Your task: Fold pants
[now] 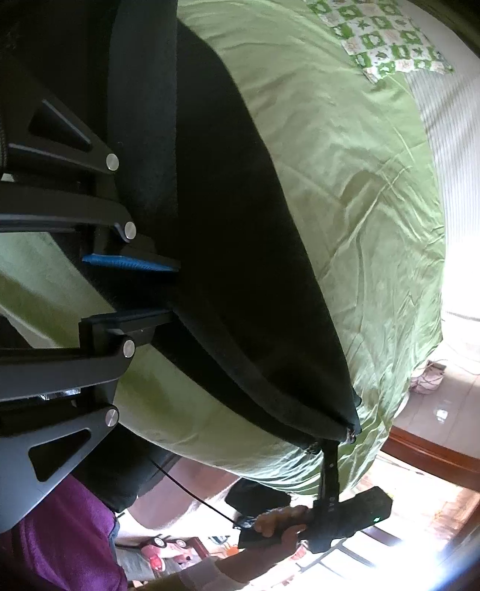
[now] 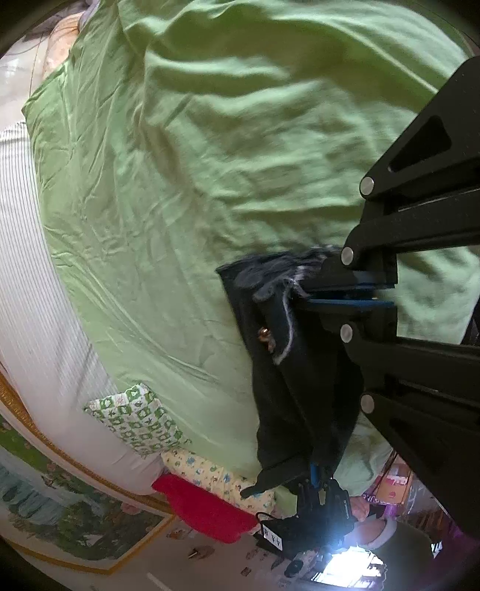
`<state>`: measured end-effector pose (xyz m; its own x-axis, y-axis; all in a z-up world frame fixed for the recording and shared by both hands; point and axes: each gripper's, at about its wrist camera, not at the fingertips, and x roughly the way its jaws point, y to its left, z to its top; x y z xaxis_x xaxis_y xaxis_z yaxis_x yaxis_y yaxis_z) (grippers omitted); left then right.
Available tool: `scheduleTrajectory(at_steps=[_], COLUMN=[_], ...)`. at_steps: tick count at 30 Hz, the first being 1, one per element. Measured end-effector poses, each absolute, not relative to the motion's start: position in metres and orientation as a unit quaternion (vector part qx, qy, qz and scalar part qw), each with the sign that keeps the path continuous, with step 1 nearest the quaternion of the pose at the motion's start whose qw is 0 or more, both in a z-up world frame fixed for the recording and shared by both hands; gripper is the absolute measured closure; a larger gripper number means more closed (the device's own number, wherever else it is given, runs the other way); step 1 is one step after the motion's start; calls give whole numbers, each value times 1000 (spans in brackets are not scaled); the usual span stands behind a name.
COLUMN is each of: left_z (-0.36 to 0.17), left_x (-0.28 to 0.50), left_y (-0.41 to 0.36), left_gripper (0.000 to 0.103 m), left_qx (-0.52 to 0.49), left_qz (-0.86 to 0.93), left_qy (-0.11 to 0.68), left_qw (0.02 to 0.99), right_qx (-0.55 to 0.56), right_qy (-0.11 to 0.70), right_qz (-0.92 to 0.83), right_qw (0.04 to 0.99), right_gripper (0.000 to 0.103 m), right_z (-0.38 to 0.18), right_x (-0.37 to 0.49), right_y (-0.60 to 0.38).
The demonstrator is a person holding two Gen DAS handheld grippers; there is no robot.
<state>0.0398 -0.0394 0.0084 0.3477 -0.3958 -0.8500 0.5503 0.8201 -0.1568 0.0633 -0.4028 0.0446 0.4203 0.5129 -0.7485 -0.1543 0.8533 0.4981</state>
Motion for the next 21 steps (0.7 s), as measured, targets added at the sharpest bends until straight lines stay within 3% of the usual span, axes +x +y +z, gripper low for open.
scheduleTrajectory(at_steps=[2, 4, 6, 14, 21], left_z=[9, 12, 16, 34, 38], left_x=[38, 34, 28, 16, 6], left_y=[-37, -33, -29, 3, 50], left_gripper=[77, 72, 71, 63, 59], left_qx=[70, 60, 53, 5, -56], left_qz=[-288, -290, -287, -257, -205], left_qy=[493, 490, 484, 465, 456], left_qw=[818, 820, 825, 847, 864], right_qx=[179, 180, 180, 174, 176], right_qy=[502, 500, 488, 449, 455], right_qz=[190, 175, 166, 198, 274], right_qw=[825, 829, 838, 854, 829], right_gripper=[90, 74, 66, 66, 65], right_z=[46, 51, 61, 94, 88], right_x=[59, 53, 45, 44, 62], right_y=[-405, -409, -412, -383, -319])
